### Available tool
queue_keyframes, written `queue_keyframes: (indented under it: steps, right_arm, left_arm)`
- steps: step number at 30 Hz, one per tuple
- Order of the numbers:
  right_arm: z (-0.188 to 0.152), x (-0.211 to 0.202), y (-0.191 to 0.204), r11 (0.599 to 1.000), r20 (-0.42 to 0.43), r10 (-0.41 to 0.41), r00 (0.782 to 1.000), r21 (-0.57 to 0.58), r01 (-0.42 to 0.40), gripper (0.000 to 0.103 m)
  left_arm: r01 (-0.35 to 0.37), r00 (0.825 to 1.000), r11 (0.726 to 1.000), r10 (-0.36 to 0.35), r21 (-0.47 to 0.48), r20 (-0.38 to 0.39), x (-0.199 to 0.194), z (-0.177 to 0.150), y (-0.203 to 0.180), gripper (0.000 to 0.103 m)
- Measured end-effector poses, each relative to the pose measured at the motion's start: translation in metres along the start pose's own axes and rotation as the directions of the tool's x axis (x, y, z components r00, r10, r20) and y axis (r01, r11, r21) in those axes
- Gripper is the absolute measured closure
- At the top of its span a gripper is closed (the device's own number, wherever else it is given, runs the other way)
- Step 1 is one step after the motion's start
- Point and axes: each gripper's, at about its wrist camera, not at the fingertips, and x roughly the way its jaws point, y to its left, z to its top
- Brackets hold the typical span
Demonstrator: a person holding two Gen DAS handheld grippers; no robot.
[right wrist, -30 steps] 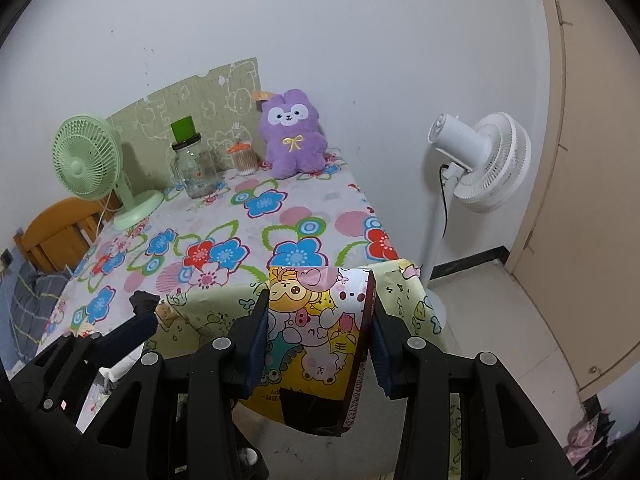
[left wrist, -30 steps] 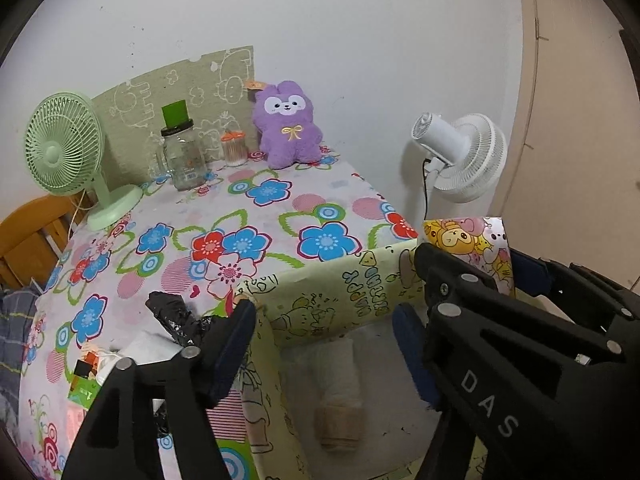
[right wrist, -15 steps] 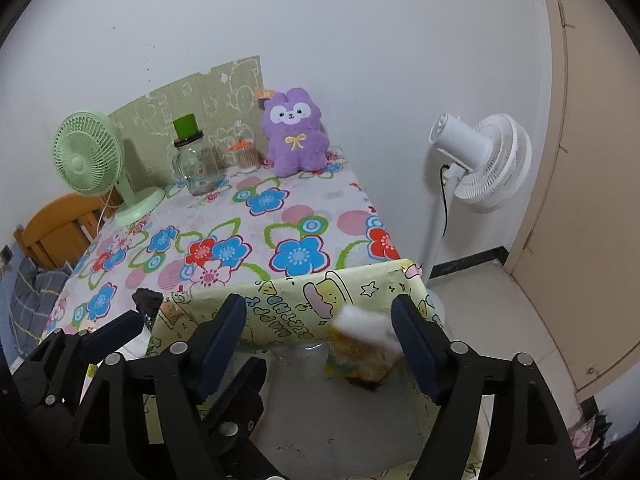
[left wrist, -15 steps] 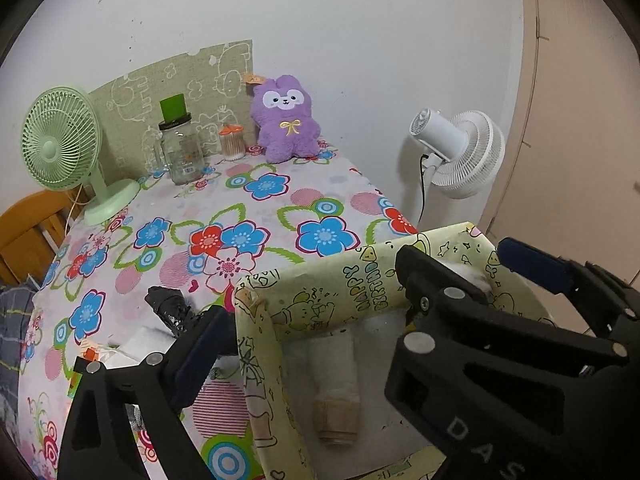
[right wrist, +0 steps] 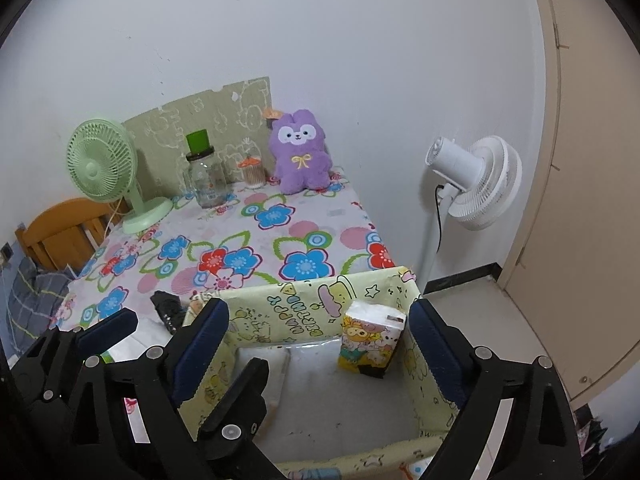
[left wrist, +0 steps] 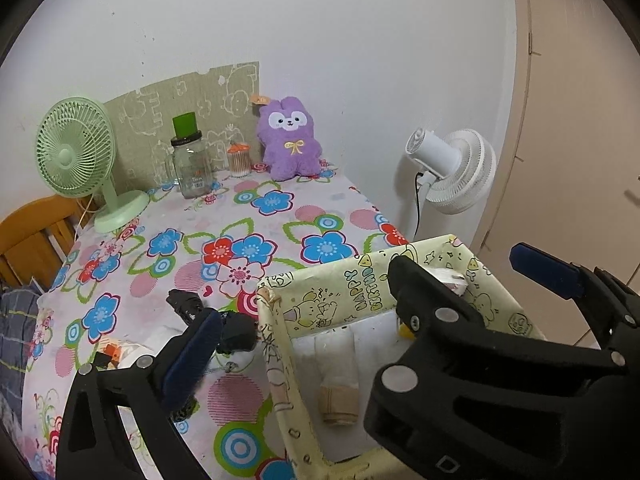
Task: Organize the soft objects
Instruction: 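Lift both tools out of the box and back over the table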
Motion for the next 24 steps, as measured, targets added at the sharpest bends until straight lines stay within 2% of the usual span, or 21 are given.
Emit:
queue_keyframes:
  steps: [15, 24]
  right_arm:
    - [-0.006, -0.052, 0.023, 1.0, 0.08, 0.011, 0.997, -0.014, -0.01, 0.005]
    - [-0.013, -0.069, 0.04, 0.999, 0.089, 0.025, 0.996, -0.029, -0.022, 0.001]
  left_arm:
    - [-0.018, 0.994, 1.0, 0.018, -0.003, 0.106, -0.054, -0.01, 0.012, 0.0]
    - [-0.03, 0.991, 1.0, 0.029, 0.006, 0.13, -0.073, -0.019, 0.025, 0.0]
